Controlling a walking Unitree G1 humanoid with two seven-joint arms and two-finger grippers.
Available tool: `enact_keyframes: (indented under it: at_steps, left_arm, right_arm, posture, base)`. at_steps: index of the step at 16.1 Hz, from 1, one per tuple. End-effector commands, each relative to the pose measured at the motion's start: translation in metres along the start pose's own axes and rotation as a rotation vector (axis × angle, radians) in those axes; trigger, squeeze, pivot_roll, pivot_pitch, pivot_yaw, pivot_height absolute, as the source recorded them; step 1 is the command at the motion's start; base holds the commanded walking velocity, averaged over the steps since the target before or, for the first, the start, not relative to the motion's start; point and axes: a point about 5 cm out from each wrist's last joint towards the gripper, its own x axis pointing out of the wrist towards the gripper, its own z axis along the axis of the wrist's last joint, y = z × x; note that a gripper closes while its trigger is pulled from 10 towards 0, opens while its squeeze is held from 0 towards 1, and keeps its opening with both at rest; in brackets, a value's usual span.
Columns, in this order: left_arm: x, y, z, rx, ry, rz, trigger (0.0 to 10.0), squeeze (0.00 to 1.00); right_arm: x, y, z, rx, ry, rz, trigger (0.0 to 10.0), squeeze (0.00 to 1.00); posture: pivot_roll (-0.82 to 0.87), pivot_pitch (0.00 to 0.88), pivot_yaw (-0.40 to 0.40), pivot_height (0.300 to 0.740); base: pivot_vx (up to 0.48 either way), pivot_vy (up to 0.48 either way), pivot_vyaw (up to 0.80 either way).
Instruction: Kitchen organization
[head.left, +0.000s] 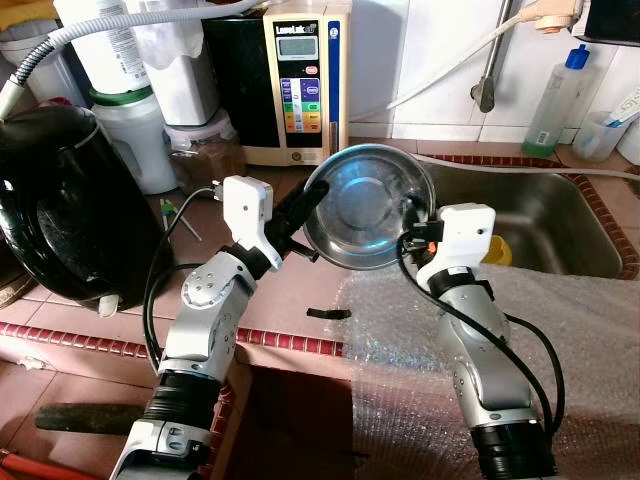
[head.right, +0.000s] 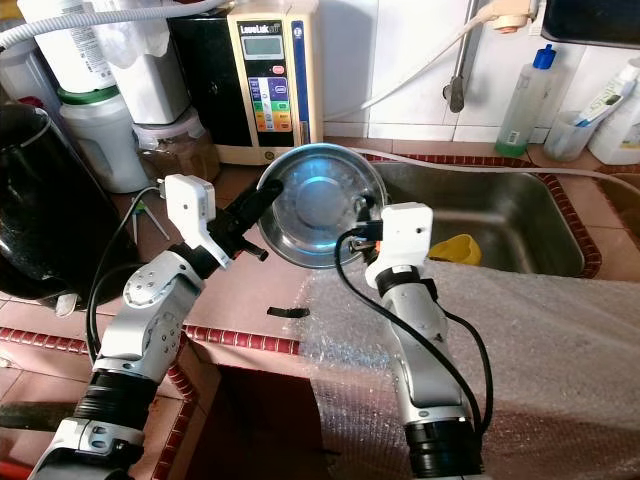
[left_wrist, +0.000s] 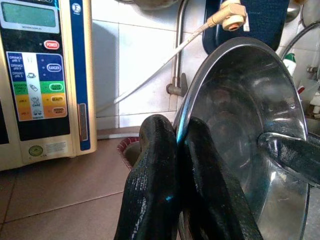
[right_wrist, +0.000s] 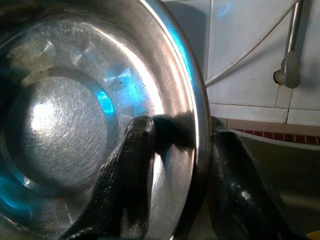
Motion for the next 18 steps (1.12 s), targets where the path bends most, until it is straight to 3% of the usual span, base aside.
enact_keyframes:
  at_steps: [1,10,11,12,13,15,17,18]
  left_arm:
    - [0.003,-0.004,0.008,0.021,-0.025,-0.045,0.0,0.00]
    - [0.004,-0.004,0.008,0.037,-0.021,-0.053,0.0,0.00]
    - [0.004,-0.005,0.007,0.050,-0.014,-0.058,6.9,0.00]
    - [0.005,-0.007,0.005,0.041,-0.003,-0.079,10.0,0.00]
    - [0.003,-0.011,0.002,0.031,0.009,-0.110,10.0,1.00]
    - [0.001,-0.017,-0.002,0.027,0.036,-0.170,10.0,1.00]
    - [-0.001,-0.019,-0.004,0.124,0.047,-0.173,10.0,1.00]
    - [-0.001,-0.017,-0.004,0.127,0.047,-0.156,10.0,1.00]
  right_arm:
    - [0.001,-0.009,-0.002,0.002,0.017,-0.052,0.0,0.00]
    - [0.000,-0.012,-0.005,-0.002,0.027,-0.065,0.0,0.00]
    - [0.000,-0.013,-0.005,-0.002,0.027,-0.067,0.0,0.00]
    - [0.000,-0.013,-0.005,-0.002,0.027,-0.070,0.0,0.00]
    - [0.001,-0.014,-0.005,-0.001,0.026,-0.073,0.0,0.00]
    - [0.001,-0.015,-0.006,-0.007,0.028,-0.084,0.0,0.00]
    - [0.000,-0.018,-0.006,-0.012,0.027,-0.100,0.0,0.00]
    - [0.000,-0.020,-0.006,-0.031,0.027,-0.111,0.0,0.00]
  posture:
    - [0.02,0.000,0.088,0.740]
    - [0.02,0.000,0.092,0.740]
    - [0.02,0.000,0.092,0.740]
    - [0.02,0.000,0.093,0.740]
    - [0.02,0.000,0.093,0.740]
    - [0.02,0.000,0.092,0.740]
    - [0.03,0.000,0.088,0.740]
    - [0.03,0.000,0.087,0.740]
  base:
    - [0.000,0.000,0.00]
    - [0.000,0.000,0.00]
    - [0.000,0.000,0.00]
    - [0.000,0.000,0.00]
    - [0.000,0.000,0.00]
    - [0.000,0.000,0.00]
    - [0.000,0.000,0.00]
    - [0.000,0.000,0.00]
